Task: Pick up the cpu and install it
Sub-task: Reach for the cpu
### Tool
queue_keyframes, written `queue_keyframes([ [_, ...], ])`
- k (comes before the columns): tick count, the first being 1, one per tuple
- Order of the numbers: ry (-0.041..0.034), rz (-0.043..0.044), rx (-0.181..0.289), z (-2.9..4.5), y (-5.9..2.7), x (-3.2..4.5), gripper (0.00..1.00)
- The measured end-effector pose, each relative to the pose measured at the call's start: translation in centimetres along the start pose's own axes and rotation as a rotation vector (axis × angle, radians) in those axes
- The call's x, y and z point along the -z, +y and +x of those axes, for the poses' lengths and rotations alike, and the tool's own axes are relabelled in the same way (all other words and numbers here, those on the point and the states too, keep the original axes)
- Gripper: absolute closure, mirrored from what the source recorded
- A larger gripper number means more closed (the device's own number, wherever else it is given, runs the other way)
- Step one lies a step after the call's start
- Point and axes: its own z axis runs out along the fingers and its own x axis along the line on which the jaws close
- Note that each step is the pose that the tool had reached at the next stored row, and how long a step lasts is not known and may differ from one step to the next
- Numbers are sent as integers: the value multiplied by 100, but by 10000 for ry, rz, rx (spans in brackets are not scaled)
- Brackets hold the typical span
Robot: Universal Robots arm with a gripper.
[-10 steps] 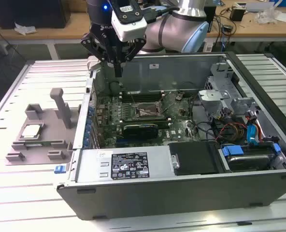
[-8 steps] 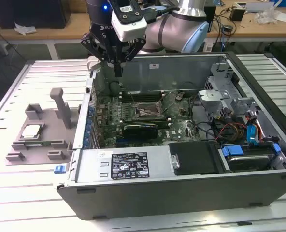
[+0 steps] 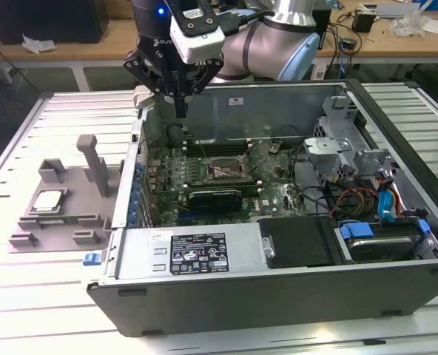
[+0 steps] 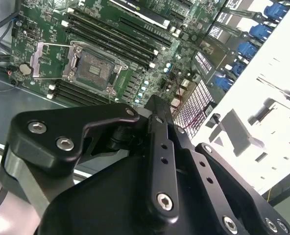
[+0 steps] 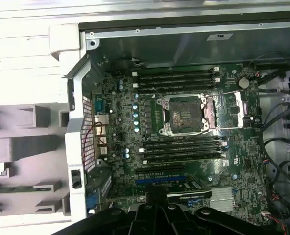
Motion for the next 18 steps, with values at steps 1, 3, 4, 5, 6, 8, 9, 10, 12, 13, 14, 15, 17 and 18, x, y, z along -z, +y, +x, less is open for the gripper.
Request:
queue_keyframes([
  [1, 0, 0, 0, 10, 0, 0, 89],
  [3, 0, 0, 0, 67, -2, 2, 89],
  [4, 0, 0, 0, 87, -3, 2, 89],
  [5, 1, 1, 1, 103, -4, 3, 89],
  [6, 0, 0, 0, 114, -4, 3, 89],
  [8, 0, 0, 1, 157, -6, 4, 89],
  [9, 0, 0, 0, 178, -8, 5, 89],
  [10, 1, 1, -1, 198, -9, 5, 89],
  [12, 0, 0, -1, 228, -11, 6, 89],
  [13, 0, 0, 0, 240, -12, 6, 89],
  [14, 0, 0, 1, 260, -13, 7, 89],
  [15, 0, 0, 1, 278, -14, 7, 89],
  [17, 1, 1, 1, 306, -16, 8, 89],
  [18, 1, 1, 0, 331, -17, 9, 89],
])
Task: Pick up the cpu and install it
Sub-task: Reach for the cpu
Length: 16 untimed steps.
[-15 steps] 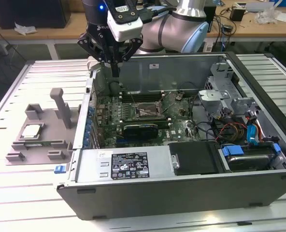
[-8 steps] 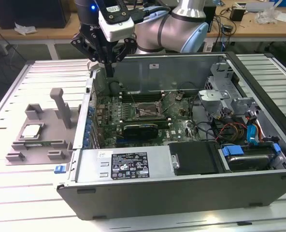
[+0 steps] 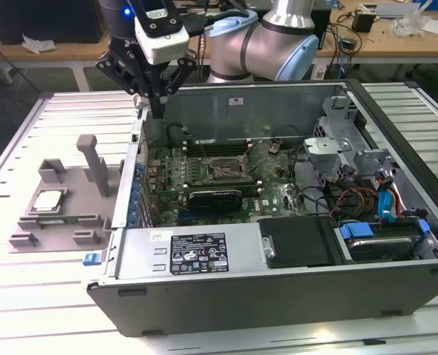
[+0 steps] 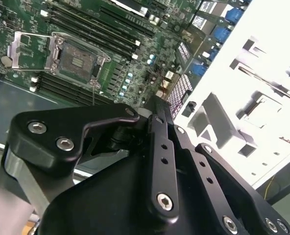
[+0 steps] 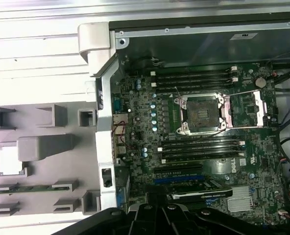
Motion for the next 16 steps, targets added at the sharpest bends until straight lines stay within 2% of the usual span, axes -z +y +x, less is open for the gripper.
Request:
queue_keyframes([
  [3, 0, -1, 0, 72, -5, 1, 89],
  [16, 0, -1, 0, 277, -19, 7, 89],
])
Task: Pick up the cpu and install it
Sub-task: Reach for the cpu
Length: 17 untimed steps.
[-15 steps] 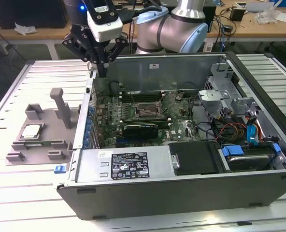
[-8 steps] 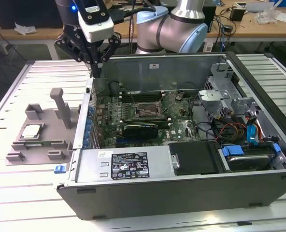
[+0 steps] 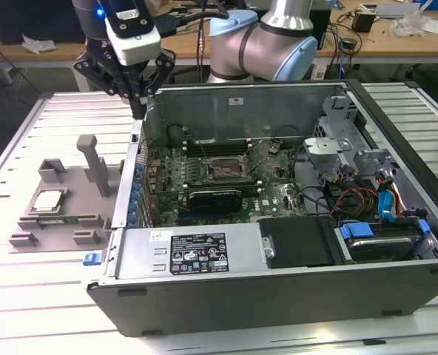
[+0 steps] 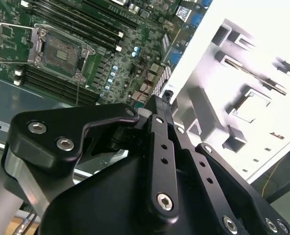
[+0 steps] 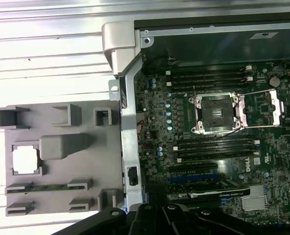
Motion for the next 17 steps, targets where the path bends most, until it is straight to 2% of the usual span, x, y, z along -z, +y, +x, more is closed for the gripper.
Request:
queue_keyframes([
  [6, 0, 0, 0, 83, -6, 2, 89],
  [10, 1, 0, 0, 198, -14, 5, 89],
  [15, 0, 0, -1, 280, -20, 7, 89],
  [17, 0, 0, -1, 342, -24, 9, 89],
])
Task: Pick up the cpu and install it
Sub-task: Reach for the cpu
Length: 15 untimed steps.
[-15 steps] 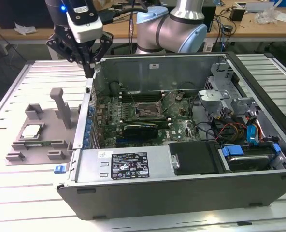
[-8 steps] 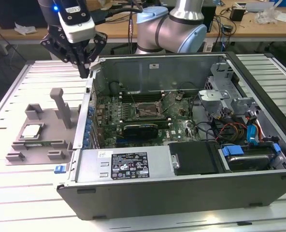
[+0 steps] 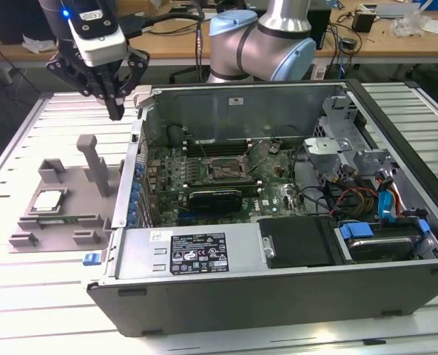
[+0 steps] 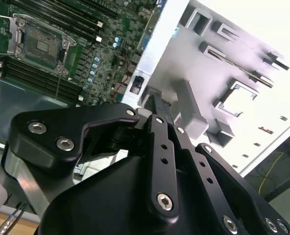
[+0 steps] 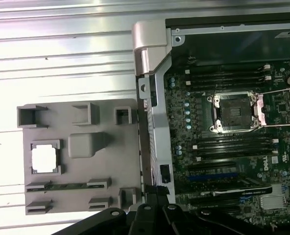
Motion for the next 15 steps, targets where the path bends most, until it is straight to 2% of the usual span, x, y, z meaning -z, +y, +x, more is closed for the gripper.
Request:
queue_keyframes([
  [14, -3, 0, -1, 288, -20, 8, 89],
  [15, -4, 0, -1, 331, -23, 9, 89],
])
